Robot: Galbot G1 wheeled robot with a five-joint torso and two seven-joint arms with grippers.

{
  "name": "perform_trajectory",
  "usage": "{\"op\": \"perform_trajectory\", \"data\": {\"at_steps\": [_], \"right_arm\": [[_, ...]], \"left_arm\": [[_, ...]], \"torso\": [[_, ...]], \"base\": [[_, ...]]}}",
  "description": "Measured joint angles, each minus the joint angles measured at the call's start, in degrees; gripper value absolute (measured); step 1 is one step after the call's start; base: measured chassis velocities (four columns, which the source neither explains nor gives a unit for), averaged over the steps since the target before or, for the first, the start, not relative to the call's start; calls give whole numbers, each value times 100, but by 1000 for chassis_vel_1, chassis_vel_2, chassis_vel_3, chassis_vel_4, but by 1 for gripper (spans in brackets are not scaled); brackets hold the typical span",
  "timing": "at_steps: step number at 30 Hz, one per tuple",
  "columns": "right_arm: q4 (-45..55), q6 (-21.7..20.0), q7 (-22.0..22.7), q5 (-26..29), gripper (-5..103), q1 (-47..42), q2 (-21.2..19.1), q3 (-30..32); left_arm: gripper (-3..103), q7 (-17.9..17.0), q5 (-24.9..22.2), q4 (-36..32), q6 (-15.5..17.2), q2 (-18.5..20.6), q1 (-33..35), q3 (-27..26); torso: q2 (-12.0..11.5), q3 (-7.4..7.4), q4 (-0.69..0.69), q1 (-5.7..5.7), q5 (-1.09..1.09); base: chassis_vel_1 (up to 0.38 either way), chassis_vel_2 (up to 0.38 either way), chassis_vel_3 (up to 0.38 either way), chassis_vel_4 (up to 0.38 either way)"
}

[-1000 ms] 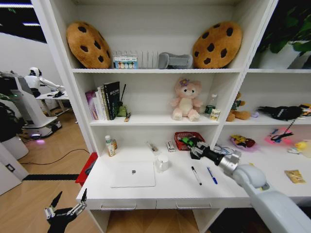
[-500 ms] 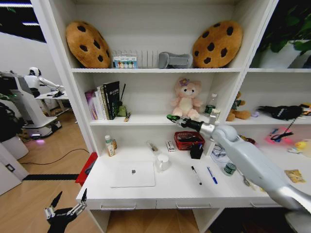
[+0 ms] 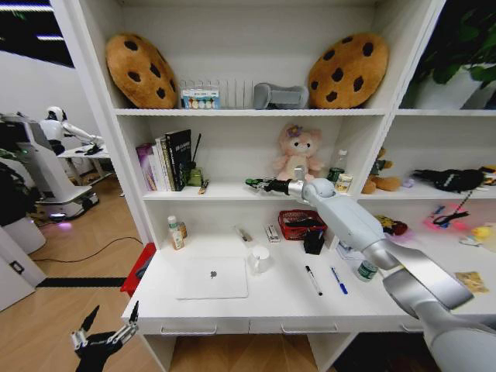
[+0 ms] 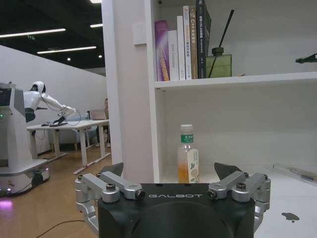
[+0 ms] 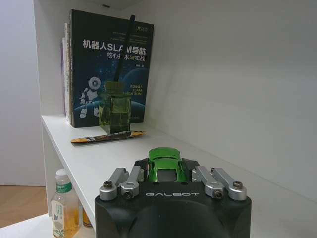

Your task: Organize the objects on the table.

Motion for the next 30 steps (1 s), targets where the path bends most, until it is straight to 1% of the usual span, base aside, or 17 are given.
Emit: {"op": "perform_trajectory", "data": {"at_steps": [1,2,3,4,5,8,13,14,15,20,21,24,25,26,27,28,30], "right_arm": [[-61,3,-21,0,36,40,53,-39],[-196,18,-34,1,36,128,145,-161],[-309,57,-33,-17,36,179,234,-232],[-309,57,-33,-17,36,179,234,-232],[-367,88,32,-58,36,197,312,-262],[-306,112,241,-173,36,169,405,-261],[-249,158,340,-385,36,129,408,-252],[-275,294,364,-617,36,120,403,-238],[-271,331,384,-709,36,99,385,-227],[-219,381,545,-766,36,0,345,-193],[-184,405,649,-757,36,-46,325,-191],[-141,420,701,-649,35,-89,281,-199],[-138,420,707,-575,45,-103,268,-208],[-135,420,742,-513,45,-113,262,-211],[-128,422,770,-476,51,-119,257,-211],[-128,422,770,-476,51,-119,257,-211],[-77,429,830,-338,61,-130,198,-209]], "left_arm": [[100,0,0,0,0,0,0,0],[100,-1,0,0,0,0,0,0],[100,-1,0,0,0,0,0,0],[100,-1,0,0,0,0,0,0],[100,-1,0,0,0,0,0,-1],[100,-1,0,0,0,0,-1,0],[100,-1,0,0,0,0,0,0],[100,0,0,0,0,0,0,0],[100,-1,0,0,0,0,0,0],[100,-1,0,0,0,0,0,0],[100,-1,0,0,0,0,0,0],[100,-1,0,0,0,0,0,0],[100,-1,0,0,0,0,0,0],[100,-1,0,0,0,0,0,0],[100,-1,0,0,0,0,0,-1],[100,-1,0,0,0,0,0,-1],[100,0,0,0,0,0,0,0]], "torso": [[0,0,3,0,0],[1,-1,2,0,-2],[1,0,-1,-1,0],[1,0,-1,-1,0],[0,0,-3,0,0],[0,0,0,-1,0],[1,0,-2,-1,1],[1,-1,-2,-1,0],[1,-1,-1,-1,1],[1,-1,-2,-1,2],[1,0,0,-1,1],[2,-1,-1,-1,1],[1,-1,-2,-1,1],[1,0,-2,-1,2],[1,0,-2,-1,2],[1,0,-2,-1,2],[1,0,1,-1,1]], "base": [[0,0,0,0],[0,0,0,0],[0,0,0,0],[0,0,0,0],[0,0,0,0],[0,0,0,0],[0,0,0,0],[0,0,0,0],[0,0,0,0],[0,0,0,0],[0,0,0,0],[0,0,0,0],[0,0,0,0],[0,0,0,0],[0,0,0,0],[0,0,0,0],[0,0,0,0]]}}
